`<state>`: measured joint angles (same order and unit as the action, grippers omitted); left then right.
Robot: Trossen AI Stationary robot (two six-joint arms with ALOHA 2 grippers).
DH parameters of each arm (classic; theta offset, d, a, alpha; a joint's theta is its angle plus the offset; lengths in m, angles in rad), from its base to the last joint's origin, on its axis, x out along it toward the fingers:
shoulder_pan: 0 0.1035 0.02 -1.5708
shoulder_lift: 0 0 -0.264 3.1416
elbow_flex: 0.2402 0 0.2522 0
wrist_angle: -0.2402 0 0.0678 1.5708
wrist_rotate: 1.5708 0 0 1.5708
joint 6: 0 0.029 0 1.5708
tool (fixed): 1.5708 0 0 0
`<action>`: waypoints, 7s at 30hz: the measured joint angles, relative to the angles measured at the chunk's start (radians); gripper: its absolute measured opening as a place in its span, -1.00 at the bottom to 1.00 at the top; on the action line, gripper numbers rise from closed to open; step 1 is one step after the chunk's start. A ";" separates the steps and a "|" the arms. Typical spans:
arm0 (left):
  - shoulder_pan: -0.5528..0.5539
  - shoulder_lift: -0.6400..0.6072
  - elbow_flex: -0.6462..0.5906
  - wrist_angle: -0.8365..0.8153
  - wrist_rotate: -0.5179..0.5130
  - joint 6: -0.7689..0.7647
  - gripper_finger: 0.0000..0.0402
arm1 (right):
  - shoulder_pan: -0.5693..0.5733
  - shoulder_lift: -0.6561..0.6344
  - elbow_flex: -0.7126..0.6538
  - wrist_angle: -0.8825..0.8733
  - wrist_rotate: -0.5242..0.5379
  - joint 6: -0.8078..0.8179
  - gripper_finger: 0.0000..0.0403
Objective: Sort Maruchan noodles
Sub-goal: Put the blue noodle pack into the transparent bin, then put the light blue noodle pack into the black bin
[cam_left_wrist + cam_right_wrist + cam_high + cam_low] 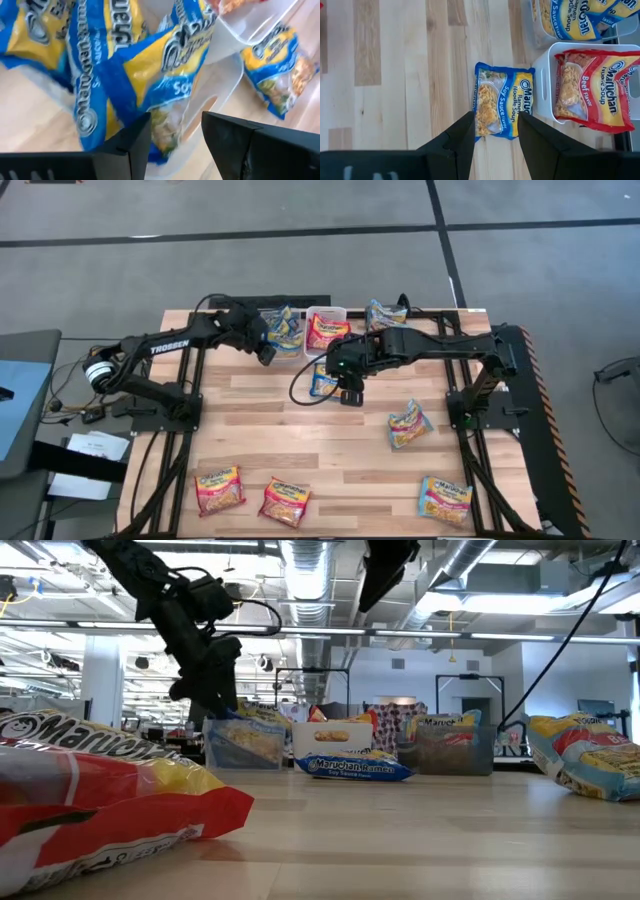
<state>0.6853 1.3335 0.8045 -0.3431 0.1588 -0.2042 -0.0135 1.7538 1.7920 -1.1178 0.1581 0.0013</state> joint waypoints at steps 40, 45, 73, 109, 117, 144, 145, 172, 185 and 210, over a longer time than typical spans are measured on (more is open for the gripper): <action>-0.023 0.139 0.138 -0.164 -0.121 0.068 -0.36 | 0.000 0.000 0.000 -0.005 0.000 0.000 -0.14; -0.025 0.139 0.138 -0.124 -0.117 0.067 -0.36 | 0.000 0.000 0.000 -0.005 0.000 0.000 -0.14; -0.025 -0.052 0.138 -0.159 -0.119 0.109 -0.37 | 0.000 0.000 0.000 -0.194 -0.001 0.139 -0.14; -0.026 -0.336 0.139 -0.157 0.196 -0.045 -0.37 | 0.230 -0.248 -0.225 -0.362 0.135 0.438 -0.14; -0.026 -0.335 0.139 -0.160 0.195 -0.045 -0.36 | 0.212 -0.490 -0.477 -0.258 0.128 0.577 -0.14; -0.026 -0.335 0.139 -0.165 0.194 -0.044 -0.36 | 0.207 -0.452 -0.650 -0.326 -0.014 0.474 -0.14; -0.026 -0.335 0.139 -0.165 0.194 -0.044 -0.36 | 0.207 -0.432 -0.650 -0.326 -0.028 0.460 -0.14; -0.026 -0.335 0.139 -0.170 0.114 -0.042 -0.37 | 0.198 -0.407 -0.675 -0.266 0.027 0.199 -0.13; -0.026 -0.335 0.139 -0.182 0.114 -0.051 -0.37 | 0.203 -0.391 -0.772 -0.141 -0.052 0.084 0.04; -0.026 -0.335 0.139 -0.190 0.114 -0.051 -0.36 | 0.210 -0.391 -0.817 0.037 -0.171 0.024 0.02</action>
<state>0.6594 0.9989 0.9432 -0.5331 0.2733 -0.2554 0.1963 1.3628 0.9752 -1.0805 -0.0132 0.0256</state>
